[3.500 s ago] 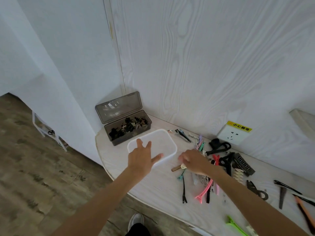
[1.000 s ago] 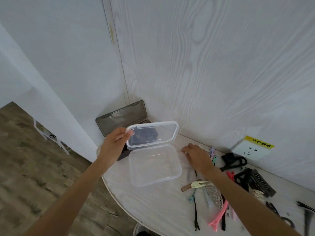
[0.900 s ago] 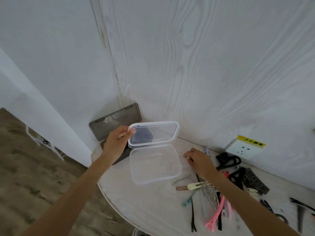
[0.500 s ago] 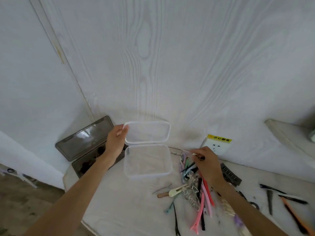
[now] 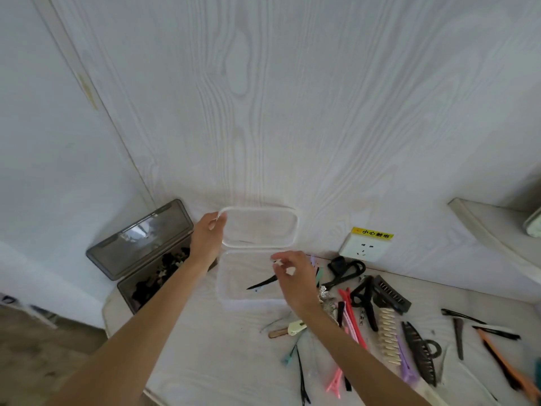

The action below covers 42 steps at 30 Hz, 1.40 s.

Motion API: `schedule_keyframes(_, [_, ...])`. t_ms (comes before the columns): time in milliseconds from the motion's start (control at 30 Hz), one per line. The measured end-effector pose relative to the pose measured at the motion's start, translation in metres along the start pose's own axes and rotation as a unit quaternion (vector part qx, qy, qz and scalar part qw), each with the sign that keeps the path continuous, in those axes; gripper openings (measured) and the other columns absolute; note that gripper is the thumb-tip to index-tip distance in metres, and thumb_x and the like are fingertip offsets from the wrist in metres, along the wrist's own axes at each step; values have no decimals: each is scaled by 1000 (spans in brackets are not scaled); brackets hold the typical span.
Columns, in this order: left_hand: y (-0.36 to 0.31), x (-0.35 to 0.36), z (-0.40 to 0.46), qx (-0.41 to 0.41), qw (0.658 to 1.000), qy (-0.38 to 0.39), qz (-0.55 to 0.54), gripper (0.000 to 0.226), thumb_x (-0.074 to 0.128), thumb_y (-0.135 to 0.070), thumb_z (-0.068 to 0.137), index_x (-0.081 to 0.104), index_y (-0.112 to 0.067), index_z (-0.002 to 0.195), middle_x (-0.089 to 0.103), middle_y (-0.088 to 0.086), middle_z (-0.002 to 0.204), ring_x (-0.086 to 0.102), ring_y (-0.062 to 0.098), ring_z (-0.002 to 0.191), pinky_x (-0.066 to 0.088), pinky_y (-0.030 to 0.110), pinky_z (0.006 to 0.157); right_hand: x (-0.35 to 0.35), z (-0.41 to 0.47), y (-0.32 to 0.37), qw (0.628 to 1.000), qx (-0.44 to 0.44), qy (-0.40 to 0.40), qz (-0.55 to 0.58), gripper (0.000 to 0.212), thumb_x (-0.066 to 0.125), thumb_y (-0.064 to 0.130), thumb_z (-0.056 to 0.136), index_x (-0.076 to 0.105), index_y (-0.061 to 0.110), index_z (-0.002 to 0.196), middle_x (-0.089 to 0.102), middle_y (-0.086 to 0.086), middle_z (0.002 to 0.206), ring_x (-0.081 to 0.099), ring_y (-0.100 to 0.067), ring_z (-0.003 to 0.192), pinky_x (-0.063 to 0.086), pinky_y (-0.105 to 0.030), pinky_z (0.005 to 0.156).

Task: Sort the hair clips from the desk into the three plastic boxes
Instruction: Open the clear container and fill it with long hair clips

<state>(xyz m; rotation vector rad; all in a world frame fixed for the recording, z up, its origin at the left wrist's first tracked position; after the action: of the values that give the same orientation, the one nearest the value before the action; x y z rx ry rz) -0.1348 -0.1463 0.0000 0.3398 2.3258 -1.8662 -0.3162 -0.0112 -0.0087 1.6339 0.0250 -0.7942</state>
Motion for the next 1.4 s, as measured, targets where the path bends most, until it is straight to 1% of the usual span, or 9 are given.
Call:
schedule_keyframes(167, [0,-4,-3,11,1000,13,5,33,55,-29,92,59,-8,117,62,6,108,56,25,109,44,38,94,27,-11,6,957,-76,164,-225,24,48,15,92,65,27,104,66,8,106,60,-9,101,48,-31,91])
schedule_keyframes(267, [-1,-6,-6,21,1000,13,3,32,55,-29,92,58,-9,116,61,4,106,56,23,108,45,41,99,-4,-7,17,962,-95,96,-236,24,46,21,94,64,29,107,64,14,111,58,-5,103,45,-23,91])
schedule_keyframes(367, [-1,-14,-9,25,1000,-3,-9,29,55,-31,92,60,-12,113,61,1,103,57,21,108,44,42,100,-41,15,-22,970,22,20,-243,23,45,16,91,63,20,105,66,1,106,61,-18,98,51,-32,84])
schedule_keyframes(533, [-8,-30,-17,44,998,-30,-18,27,54,-29,93,59,-13,114,62,-3,101,57,13,99,46,34,95,3,36,-64,911,30,166,-377,46,47,25,92,35,11,134,34,-12,139,38,-31,127,41,-42,99])
schedule_keyframes(667, [-7,-37,-18,49,998,-28,-21,30,53,-28,94,59,-11,117,62,-5,101,58,12,99,45,31,94,23,36,-59,897,-36,151,-414,28,47,18,92,47,19,120,36,-6,129,42,-28,117,46,-43,90])
schedule_keyframes(933, [5,-15,-8,27,998,-49,-19,26,54,-34,92,62,-15,107,64,0,104,58,17,101,45,33,91,4,13,-66,886,-134,244,-371,18,51,12,90,63,14,103,50,-1,115,53,-20,102,39,-25,71])
schedule_keyframes(1067, [-6,10,-13,27,997,-61,-33,33,48,-32,95,58,-12,119,61,3,116,55,18,110,42,32,94,-26,18,-64,921,-112,195,-317,17,54,13,89,65,15,103,56,-1,106,58,-17,95,45,-29,78])
schedule_keyframes(1233, [-11,29,-16,2,998,-51,-45,36,44,-30,97,50,-12,127,56,7,126,50,22,119,39,38,103,-56,26,-63,962,-65,140,-226,12,63,15,85,72,20,91,58,12,79,52,-1,68,46,-22,71])
schedule_keyframes(1400, [-18,30,-13,8,999,-37,4,40,46,-24,95,43,-15,134,47,2,139,46,19,125,37,29,99,-70,21,-57,967,-34,142,-208,13,65,16,84,73,20,92,63,3,79,58,-11,72,49,-26,72])
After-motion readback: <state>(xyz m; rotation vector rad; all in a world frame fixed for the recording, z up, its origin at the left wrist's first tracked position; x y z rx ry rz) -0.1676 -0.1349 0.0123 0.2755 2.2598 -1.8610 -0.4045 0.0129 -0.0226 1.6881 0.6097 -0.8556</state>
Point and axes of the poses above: each hand's wrist, its own z-axis towards the middle knuckle, its own x-axis out of the palm, y = z × x, the point moved 9 cm from there along z, towards the middle knuckle
